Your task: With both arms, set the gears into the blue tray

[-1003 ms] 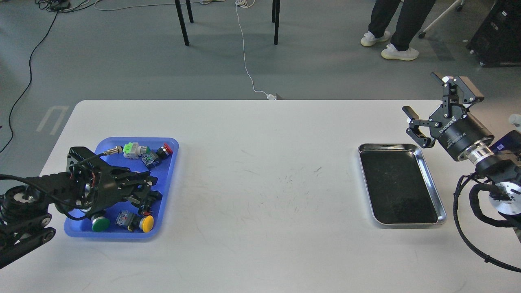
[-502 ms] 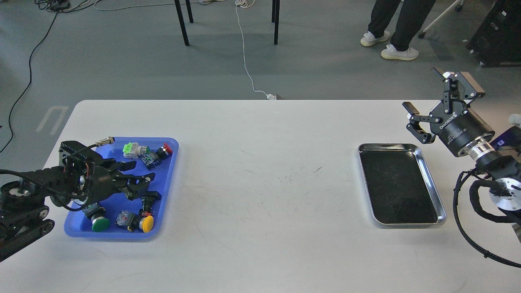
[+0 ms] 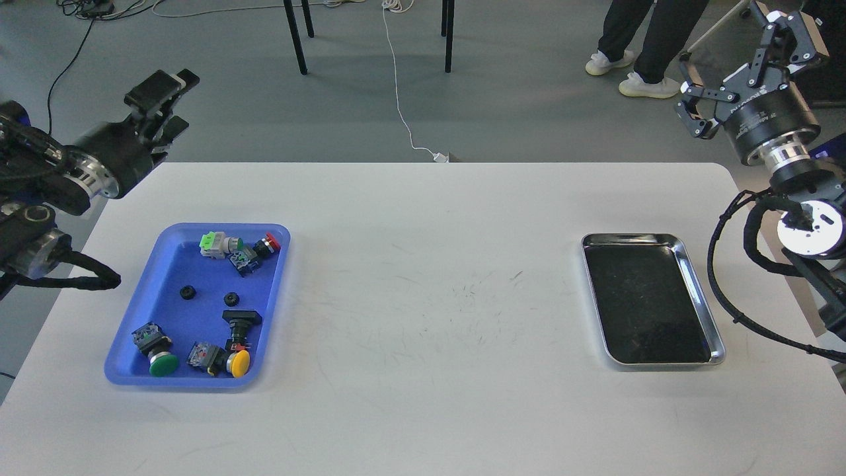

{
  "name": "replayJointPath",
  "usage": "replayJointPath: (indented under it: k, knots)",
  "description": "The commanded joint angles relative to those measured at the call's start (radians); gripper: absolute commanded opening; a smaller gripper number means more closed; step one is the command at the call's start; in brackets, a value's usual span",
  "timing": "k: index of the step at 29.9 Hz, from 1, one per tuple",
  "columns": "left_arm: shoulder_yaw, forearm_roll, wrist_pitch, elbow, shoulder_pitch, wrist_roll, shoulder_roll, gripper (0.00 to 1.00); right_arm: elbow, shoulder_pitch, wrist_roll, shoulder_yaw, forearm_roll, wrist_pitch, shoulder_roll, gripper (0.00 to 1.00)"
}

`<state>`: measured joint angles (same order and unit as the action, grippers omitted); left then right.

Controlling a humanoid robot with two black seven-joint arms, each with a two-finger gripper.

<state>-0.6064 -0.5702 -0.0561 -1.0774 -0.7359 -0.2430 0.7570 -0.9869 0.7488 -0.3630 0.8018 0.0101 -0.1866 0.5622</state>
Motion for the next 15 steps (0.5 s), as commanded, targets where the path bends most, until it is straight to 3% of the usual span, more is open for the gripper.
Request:
replayJointPath:
  k: [1, 6, 11, 15]
  knots:
    - [-0.033, 0.208, -0.005, 0.079, -0.059, -0.005, -0.074, 0.98, 0.157, 0.066, 0.064, 0.068, -0.022, -0.005, -0.119, 0.99]
    - [-0.146, 0.398, -0.071, 0.198, -0.066, 0.001, -0.192, 0.98, 0.330, 0.098, 0.177, 0.212, -0.099, -0.028, -0.243, 0.99]
    - [-0.292, 0.521, -0.152, 0.313, -0.066, 0.008, -0.310, 0.98, 0.428, 0.098, 0.190, 0.301, -0.105, -0.126, -0.315, 0.99]
    - [-0.325, 0.621, -0.172, 0.326, -0.057, 0.016, -0.353, 0.98, 0.464, 0.095, 0.185, 0.286, -0.118, -0.146, -0.338, 0.99]
